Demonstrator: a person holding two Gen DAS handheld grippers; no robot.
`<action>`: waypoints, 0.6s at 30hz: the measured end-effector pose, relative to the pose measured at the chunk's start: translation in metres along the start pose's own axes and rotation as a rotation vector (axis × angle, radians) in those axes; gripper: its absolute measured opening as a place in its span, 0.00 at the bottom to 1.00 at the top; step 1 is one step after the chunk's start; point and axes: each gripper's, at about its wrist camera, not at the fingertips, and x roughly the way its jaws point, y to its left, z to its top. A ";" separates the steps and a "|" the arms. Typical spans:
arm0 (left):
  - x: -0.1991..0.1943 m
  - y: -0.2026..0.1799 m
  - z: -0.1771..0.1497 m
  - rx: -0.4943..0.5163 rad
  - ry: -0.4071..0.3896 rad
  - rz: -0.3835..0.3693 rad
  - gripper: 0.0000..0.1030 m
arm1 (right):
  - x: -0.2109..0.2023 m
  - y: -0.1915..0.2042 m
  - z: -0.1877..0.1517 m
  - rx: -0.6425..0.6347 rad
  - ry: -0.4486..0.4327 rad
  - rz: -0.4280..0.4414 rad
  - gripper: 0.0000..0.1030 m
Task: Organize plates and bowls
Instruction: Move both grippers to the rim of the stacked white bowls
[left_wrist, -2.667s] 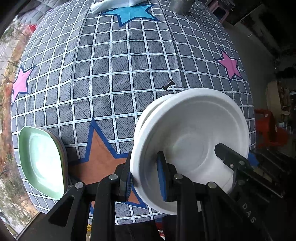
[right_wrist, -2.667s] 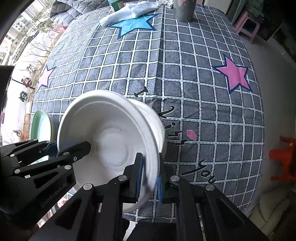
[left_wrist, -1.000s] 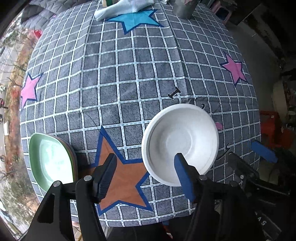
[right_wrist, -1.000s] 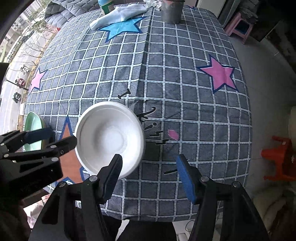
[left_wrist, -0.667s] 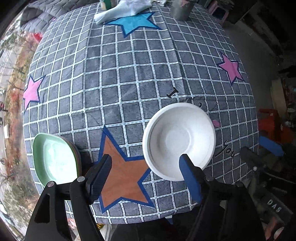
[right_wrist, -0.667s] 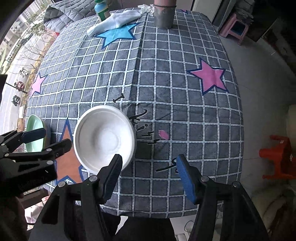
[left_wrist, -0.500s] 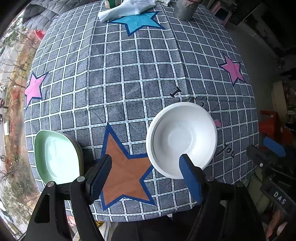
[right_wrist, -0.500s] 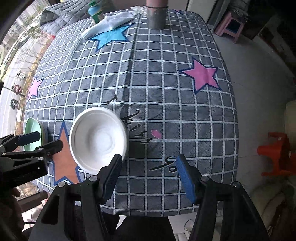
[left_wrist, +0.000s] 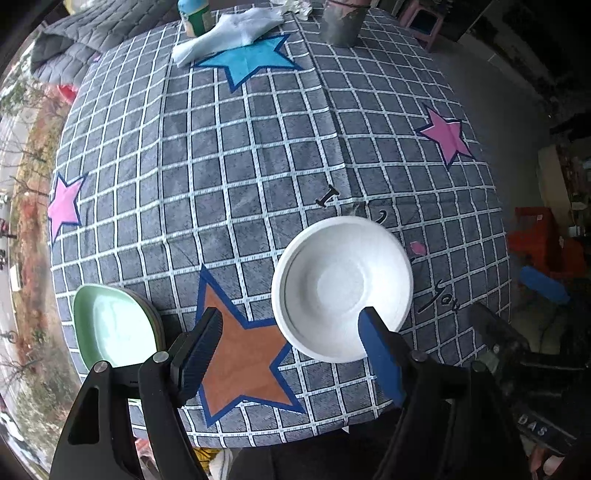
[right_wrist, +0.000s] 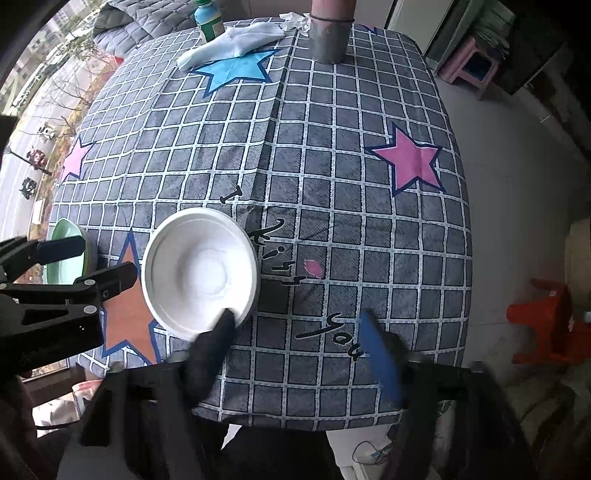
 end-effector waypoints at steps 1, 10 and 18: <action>-0.001 0.000 0.001 0.003 -0.004 0.002 0.77 | -0.001 0.000 0.001 -0.002 -0.005 -0.001 0.77; -0.007 0.005 0.004 -0.012 -0.026 0.004 0.77 | -0.003 0.004 0.010 -0.039 -0.013 -0.017 0.77; -0.006 0.005 0.002 -0.020 -0.016 0.009 0.77 | 0.001 -0.001 0.012 -0.026 0.004 -0.008 0.78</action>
